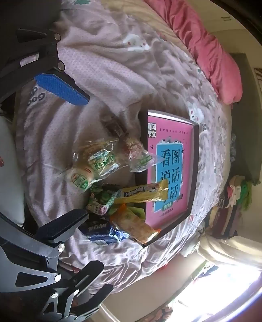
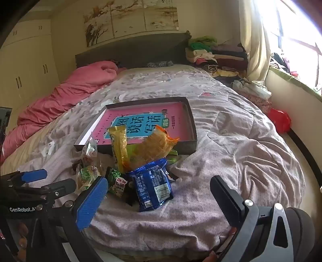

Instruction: Organize snacks

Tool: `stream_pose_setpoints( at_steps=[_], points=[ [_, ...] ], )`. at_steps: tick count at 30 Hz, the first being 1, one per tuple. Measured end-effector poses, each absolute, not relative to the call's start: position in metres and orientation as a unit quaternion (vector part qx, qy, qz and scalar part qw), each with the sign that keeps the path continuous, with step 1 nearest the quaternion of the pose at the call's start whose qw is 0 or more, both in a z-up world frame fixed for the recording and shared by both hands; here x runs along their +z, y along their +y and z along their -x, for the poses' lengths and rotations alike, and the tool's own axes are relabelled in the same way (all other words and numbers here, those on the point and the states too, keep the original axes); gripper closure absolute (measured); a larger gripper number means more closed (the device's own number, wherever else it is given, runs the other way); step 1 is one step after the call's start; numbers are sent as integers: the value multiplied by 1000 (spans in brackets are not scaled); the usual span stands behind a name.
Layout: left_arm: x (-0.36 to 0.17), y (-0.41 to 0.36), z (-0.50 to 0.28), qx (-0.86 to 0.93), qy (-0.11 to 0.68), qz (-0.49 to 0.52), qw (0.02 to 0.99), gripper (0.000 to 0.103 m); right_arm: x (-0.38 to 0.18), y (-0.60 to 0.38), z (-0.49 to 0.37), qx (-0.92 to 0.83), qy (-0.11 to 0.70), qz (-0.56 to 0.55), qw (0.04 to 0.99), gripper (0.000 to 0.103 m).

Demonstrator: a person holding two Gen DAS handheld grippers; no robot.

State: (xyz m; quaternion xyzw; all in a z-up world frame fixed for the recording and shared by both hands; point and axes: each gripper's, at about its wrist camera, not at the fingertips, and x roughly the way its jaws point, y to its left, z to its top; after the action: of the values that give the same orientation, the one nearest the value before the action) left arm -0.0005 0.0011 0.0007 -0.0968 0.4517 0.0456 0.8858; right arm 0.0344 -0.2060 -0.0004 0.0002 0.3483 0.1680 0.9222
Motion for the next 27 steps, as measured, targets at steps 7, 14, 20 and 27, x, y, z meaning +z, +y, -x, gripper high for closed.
stream_pose_setpoints(
  at_steps=[7,14,20,27],
  points=[
    [-1,-5,6,52,446,93,889,1,5,-201,-29,169,328,29,929,0],
    [4,-1,6,48,448,91,888,1,6,-201,-27,174,327,21,929,0],
    [7,-4,7,46,446,86,889,1,5,-201,-28,173,331,19,928,0],
    [6,-5,5,45,447,85,889,1,4,-201,-29,174,332,20,927,0]
  ],
)
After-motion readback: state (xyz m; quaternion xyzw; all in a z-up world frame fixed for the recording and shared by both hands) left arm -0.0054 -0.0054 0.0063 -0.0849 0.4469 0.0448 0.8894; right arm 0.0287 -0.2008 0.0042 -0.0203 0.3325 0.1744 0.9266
